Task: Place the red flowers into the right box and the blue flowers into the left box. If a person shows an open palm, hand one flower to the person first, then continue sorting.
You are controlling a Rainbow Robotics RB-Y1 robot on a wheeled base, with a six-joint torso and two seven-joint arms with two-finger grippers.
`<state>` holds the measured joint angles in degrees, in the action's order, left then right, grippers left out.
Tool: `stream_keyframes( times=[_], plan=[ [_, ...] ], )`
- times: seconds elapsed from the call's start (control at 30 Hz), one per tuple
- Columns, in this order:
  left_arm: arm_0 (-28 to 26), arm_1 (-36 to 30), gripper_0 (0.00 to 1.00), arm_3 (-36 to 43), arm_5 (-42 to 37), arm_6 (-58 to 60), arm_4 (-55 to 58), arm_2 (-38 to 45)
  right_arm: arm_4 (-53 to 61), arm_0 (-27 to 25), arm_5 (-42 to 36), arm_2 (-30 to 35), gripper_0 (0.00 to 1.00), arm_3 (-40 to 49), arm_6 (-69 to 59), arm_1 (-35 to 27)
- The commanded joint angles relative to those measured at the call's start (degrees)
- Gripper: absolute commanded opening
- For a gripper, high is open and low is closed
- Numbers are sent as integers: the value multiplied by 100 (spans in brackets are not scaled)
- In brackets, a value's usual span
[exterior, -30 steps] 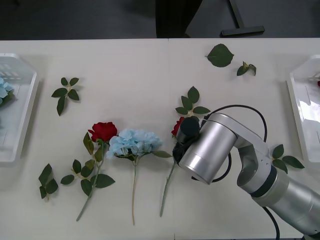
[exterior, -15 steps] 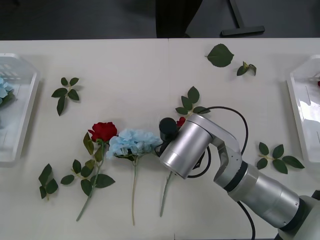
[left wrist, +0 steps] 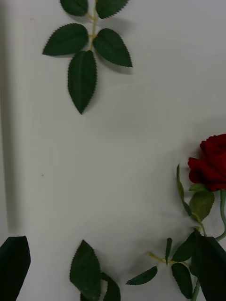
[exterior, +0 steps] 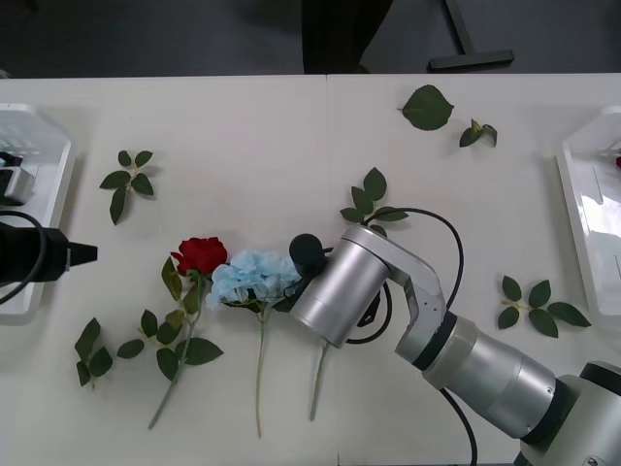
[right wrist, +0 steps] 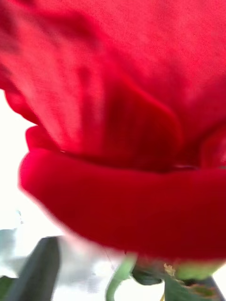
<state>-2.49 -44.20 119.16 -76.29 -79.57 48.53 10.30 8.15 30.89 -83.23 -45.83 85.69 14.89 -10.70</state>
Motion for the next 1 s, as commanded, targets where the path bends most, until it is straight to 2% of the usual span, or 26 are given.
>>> stream_keyframes(
  times=[0.03,0.37,0.6,0.83,1.0],
  plan=[
    [214,482,100,424,62,-14,-599,-793,2,224,26,-84,0,-26,-144,191],
    [293,1256,100,441,290,-14,-2375,-2507,213,321,-159,-66,0,62,-197,24],
    [337,1510,100,309,290,65,-3755,-3509,767,409,-818,391,0,959,-127,-459],
    [697,1695,100,-385,334,118,-4001,-3852,1716,409,-1600,1472,0,2259,567,-1646],
    [759,1836,100,-807,545,82,-4062,-3860,2217,409,-1908,2536,0,2330,1982,-2314]
  ],
)
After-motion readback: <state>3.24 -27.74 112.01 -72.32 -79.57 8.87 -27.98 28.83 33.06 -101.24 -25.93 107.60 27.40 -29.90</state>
